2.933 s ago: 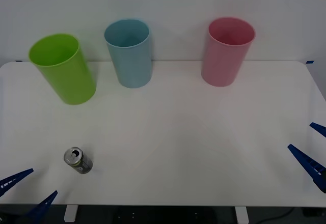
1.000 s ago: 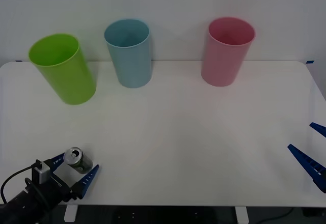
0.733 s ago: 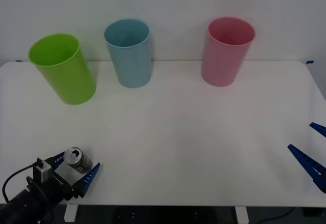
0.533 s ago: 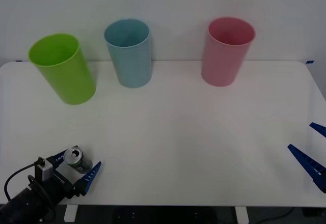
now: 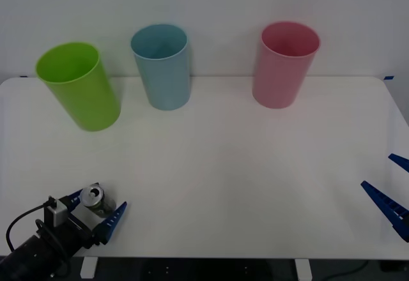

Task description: Grasp the object on the table and drop it into the matching bin: aluminum can to the light blue bin, PET bottle to the pink bin.

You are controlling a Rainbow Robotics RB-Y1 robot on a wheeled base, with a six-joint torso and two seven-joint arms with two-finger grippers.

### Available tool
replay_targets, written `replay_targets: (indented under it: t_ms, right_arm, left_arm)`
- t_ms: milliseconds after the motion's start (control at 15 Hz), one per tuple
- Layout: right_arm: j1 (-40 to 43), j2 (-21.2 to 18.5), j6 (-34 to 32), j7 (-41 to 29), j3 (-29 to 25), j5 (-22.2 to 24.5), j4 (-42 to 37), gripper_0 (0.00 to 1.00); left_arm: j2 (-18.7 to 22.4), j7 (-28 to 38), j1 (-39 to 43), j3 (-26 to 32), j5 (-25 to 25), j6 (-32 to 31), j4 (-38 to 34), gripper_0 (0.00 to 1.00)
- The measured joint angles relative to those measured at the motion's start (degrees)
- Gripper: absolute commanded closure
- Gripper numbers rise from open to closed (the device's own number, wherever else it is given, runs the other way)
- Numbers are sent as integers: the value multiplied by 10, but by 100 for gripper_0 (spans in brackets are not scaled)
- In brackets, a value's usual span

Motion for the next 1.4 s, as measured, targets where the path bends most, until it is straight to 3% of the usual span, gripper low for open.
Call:
replay_targets:
  t_ms: [867,1400]
  right_arm:
    - [0,0,0,0,0,0,0,0]
    - [0,0,0,0,0,0,0,0]
  left_arm:
    - [1,1,-19,-5,10,1,-1,100]
    - [1,21,-19,-2,64,1,-52,100]
